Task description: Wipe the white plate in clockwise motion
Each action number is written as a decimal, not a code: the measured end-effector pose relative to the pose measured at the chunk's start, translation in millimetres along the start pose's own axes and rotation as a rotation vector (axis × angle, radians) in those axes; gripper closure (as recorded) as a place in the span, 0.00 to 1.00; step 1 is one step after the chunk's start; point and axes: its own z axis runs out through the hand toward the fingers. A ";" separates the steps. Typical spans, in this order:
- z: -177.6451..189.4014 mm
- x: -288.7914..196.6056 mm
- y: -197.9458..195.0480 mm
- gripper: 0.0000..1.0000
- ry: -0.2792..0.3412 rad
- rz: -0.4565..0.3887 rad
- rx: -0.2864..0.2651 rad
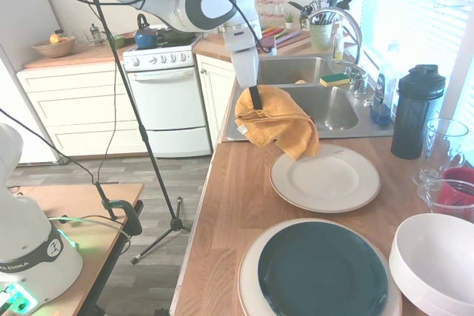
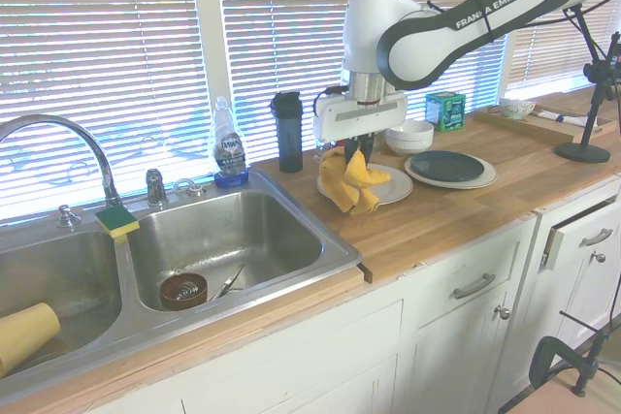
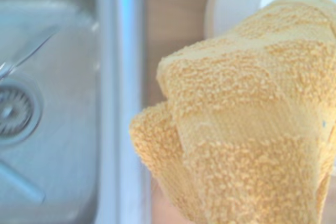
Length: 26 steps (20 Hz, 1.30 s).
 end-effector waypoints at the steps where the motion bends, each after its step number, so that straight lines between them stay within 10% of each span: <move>1: 0.4 -7.8 1.6 1.00 -0.004 -0.005 -0.003; 26: 108.7 -53.8 49.0 1.00 -0.069 -0.040 -0.107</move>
